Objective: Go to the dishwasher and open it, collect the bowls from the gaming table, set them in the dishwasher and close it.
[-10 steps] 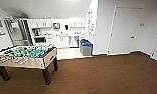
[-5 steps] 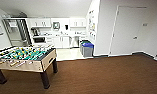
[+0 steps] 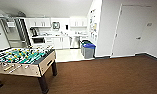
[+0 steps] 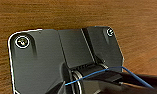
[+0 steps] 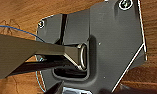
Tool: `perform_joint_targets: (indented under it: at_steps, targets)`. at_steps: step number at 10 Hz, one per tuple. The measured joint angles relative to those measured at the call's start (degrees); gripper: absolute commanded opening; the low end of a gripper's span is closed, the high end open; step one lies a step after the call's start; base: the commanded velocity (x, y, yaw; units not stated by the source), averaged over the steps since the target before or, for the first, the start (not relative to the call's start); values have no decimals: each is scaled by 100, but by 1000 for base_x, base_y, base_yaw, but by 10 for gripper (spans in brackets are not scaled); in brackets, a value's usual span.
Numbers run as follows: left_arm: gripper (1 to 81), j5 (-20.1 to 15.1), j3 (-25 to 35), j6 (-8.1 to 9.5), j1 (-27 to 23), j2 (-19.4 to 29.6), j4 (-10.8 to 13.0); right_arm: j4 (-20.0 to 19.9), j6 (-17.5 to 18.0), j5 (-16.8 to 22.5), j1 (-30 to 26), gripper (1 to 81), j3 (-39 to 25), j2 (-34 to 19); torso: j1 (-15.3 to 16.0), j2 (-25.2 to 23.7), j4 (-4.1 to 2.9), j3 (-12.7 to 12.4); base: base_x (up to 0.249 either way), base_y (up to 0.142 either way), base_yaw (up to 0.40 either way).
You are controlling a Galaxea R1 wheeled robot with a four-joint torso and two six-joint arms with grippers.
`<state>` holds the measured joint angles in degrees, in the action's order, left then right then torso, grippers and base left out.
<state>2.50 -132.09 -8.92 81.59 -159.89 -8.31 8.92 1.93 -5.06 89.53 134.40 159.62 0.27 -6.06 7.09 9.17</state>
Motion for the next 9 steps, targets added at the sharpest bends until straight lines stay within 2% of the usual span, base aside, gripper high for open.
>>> perform_joint_targets:
  at_steps: [9]
  targets:
    - [811, 11, -2, -2, -20, 16, 2, -30, -4, 22, -48, 811, 85, 55, 0, 2, 0, 0, 253, 0, 0]
